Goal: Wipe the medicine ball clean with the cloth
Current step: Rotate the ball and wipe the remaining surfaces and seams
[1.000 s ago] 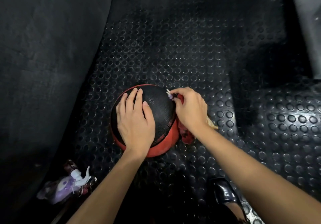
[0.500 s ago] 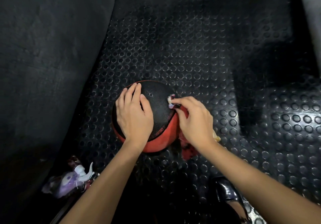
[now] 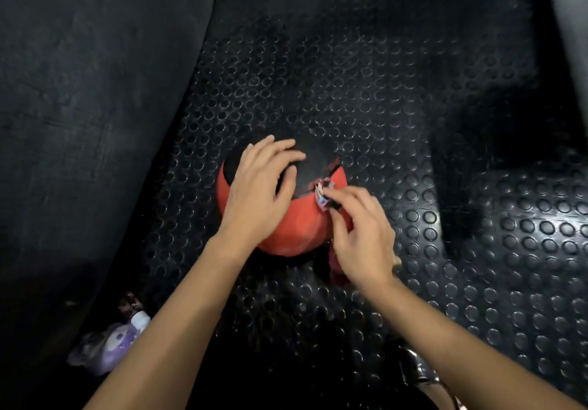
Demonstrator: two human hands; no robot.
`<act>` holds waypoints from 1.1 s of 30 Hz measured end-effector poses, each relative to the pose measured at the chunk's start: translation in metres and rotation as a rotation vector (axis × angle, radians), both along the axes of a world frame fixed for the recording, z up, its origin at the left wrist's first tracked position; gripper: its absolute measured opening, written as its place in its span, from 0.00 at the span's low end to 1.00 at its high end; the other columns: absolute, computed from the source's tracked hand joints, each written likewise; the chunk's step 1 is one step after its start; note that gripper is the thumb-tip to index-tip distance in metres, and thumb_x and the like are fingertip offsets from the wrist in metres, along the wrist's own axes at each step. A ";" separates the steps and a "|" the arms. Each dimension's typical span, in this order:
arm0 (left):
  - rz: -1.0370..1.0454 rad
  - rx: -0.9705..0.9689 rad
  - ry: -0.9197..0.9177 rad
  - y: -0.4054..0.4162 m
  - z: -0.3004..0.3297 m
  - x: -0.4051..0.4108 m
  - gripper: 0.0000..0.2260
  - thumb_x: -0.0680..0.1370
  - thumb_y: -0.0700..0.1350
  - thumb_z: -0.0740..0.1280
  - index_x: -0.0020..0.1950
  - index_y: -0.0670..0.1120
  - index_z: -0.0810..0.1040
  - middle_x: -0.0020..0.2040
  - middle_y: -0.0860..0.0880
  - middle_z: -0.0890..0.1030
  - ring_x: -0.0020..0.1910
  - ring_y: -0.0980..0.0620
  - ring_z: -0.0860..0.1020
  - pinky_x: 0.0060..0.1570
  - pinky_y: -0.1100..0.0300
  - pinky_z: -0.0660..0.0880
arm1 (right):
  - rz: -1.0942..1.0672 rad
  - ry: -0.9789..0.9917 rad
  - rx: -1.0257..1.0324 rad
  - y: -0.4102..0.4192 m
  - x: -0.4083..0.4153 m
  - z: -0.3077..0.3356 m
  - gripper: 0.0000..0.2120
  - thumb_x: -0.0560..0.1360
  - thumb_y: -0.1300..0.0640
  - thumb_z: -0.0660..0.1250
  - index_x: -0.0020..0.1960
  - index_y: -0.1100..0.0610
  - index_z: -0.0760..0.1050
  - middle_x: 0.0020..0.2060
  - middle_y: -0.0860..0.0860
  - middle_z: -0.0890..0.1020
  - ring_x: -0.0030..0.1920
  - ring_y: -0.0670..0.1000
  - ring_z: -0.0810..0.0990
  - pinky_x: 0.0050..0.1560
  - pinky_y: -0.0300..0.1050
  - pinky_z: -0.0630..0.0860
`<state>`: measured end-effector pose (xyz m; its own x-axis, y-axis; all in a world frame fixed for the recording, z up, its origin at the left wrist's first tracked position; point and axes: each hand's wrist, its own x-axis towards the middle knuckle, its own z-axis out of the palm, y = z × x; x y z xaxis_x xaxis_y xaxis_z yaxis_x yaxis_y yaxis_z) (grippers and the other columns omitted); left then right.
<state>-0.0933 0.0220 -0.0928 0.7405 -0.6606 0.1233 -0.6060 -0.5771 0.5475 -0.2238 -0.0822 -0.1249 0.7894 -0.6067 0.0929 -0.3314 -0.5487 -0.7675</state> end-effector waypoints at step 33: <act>-0.058 0.655 0.195 0.006 0.025 0.026 0.64 0.57 0.62 0.78 0.75 0.57 0.32 0.75 0.56 0.30 0.75 0.42 0.33 0.69 0.33 0.47 | -0.007 0.177 0.152 -0.043 0.067 0.006 0.11 0.77 0.55 0.65 0.57 0.44 0.78 0.54 0.42 0.78 0.54 0.47 0.76 0.47 0.42 0.68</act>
<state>-0.0671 0.0279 -0.0679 0.6697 -0.5928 -0.4473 -0.5717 -0.7960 0.1989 -0.1564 -0.1253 -0.1186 0.7811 -0.6086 -0.1393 -0.4714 -0.4284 -0.7709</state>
